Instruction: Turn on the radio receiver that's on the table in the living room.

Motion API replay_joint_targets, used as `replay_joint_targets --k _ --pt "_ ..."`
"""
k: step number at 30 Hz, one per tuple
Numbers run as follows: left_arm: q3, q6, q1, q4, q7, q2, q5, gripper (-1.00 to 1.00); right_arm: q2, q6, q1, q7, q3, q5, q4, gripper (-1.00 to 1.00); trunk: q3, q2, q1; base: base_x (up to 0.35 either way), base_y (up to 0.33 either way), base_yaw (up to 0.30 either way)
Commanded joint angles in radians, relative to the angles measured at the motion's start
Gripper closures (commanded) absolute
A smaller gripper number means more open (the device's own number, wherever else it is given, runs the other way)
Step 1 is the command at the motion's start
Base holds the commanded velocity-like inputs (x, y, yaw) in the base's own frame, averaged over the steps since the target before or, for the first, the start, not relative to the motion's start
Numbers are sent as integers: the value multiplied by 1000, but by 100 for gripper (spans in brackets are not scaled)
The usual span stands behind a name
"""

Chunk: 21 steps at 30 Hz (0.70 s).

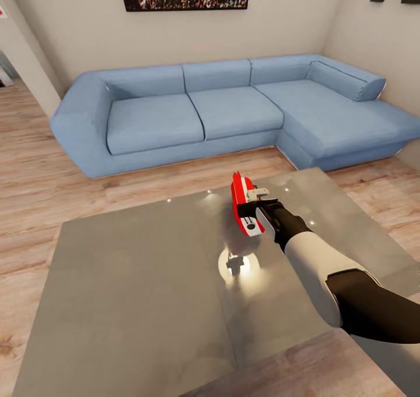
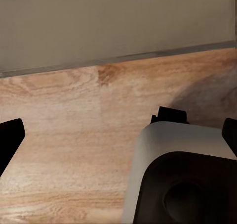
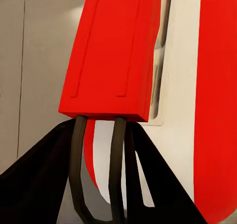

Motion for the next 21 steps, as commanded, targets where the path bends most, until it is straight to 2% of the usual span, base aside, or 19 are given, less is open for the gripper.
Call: replay_joint_targets --k 1,9,10,12,15,21 --pt "0 0 0 0 0 0 0 -100 -1 0 0 0 0 1 0 100 3 7 -4 0 0 0" --pt "1 0 0 0 0 0 0 -100 -27 3 0 9 -1 -4 3 100 28 63 -35 0 0 0" --pt "1 0 0 0 0 0 0 -100 -45 2 0 12 -1 -7 8 100 31 70 -38 0 0 0" --pt "0 0 0 0 0 0 0 -100 -55 1 0 13 -2 -9 12 100 38 84 -46 0 0 0" --pt "0 0 0 1 0 0 -1 -100 -107 0 1 21 -3 -15 17 100 47 105 -58 0 0 0" --pt "0 0 0 2 0 0 -2 -100 -160 -1 1 174 -4 -25 51 100 66 147 -81 0 0 0"
